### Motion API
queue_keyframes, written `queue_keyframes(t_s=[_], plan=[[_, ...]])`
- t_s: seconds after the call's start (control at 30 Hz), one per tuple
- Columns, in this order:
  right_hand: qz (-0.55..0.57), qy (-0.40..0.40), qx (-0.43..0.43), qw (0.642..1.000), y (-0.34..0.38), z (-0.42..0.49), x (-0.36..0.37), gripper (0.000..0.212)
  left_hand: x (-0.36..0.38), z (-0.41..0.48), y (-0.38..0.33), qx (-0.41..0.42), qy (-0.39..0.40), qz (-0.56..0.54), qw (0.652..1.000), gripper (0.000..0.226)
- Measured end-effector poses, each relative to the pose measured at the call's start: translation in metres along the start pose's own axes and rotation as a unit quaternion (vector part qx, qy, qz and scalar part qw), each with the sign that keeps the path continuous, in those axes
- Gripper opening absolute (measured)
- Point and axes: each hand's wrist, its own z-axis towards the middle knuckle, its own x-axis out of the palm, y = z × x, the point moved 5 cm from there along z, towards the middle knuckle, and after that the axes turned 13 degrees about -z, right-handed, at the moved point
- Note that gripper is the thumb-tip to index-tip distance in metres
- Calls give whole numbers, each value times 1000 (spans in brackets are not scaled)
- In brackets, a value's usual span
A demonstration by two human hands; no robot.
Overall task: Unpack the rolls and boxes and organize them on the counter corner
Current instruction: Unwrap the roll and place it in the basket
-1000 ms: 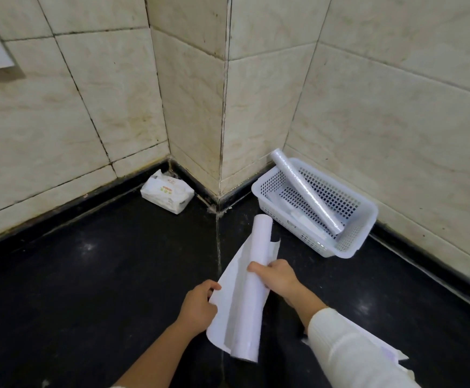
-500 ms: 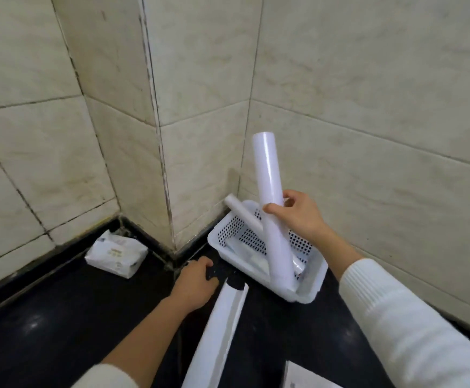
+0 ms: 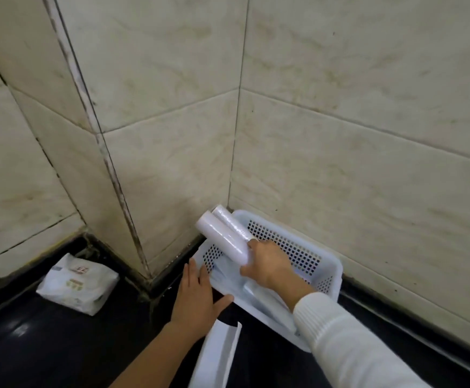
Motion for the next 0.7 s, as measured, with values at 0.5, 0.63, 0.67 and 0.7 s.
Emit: queue_keyframes(t_s=[0.5, 0.63, 0.67, 0.7], plan=[[97, -68, 88, 989, -35, -49, -7, 48, -11, -16, -27, 35, 11, -28, 999, 73], [164, -107, 140, 971, -73, -123, -14, 48, -5, -45, -78, 138, 3, -51, 989, 58], [175, -119, 160, 964, -85, -145, -12, 46, 3, -54, -93, 163, 9, -51, 985, 55], [179, -129, 181, 958, -98, -169, -10, 44, 13, -65, -109, 186, 17, -49, 981, 54]])
